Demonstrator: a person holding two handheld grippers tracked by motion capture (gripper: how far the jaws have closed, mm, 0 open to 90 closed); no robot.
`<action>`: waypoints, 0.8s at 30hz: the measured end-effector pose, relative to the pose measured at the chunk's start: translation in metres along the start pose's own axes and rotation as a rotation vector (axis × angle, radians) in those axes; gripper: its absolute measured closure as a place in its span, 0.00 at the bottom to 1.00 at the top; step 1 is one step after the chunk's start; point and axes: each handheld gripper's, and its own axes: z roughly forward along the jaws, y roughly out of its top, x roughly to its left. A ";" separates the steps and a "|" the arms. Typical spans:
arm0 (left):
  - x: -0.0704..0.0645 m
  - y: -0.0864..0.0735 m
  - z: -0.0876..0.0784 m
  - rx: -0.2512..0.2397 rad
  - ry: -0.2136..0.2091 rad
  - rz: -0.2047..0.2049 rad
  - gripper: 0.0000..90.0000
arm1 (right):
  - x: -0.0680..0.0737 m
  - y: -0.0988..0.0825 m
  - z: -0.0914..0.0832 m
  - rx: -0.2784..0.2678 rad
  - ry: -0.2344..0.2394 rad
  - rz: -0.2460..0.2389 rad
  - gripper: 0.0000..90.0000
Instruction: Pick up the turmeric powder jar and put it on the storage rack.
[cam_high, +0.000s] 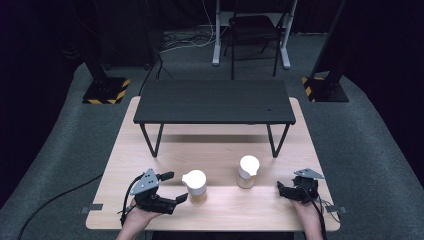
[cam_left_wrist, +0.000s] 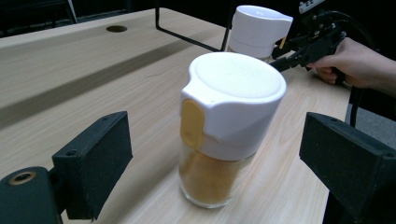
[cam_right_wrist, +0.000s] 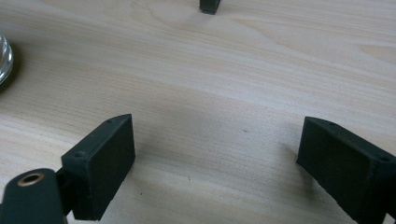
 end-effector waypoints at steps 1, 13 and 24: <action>-0.001 0.001 0.002 -0.002 -0.004 0.002 0.10 | 0.000 0.000 0.000 0.000 0.000 0.000 0.11; -0.010 0.011 0.033 0.014 -0.035 0.034 0.10 | 0.000 0.000 0.000 0.000 0.000 0.000 0.11; -0.011 0.013 0.051 0.034 -0.017 0.040 0.11 | 0.000 0.000 0.000 0.001 0.000 0.001 0.11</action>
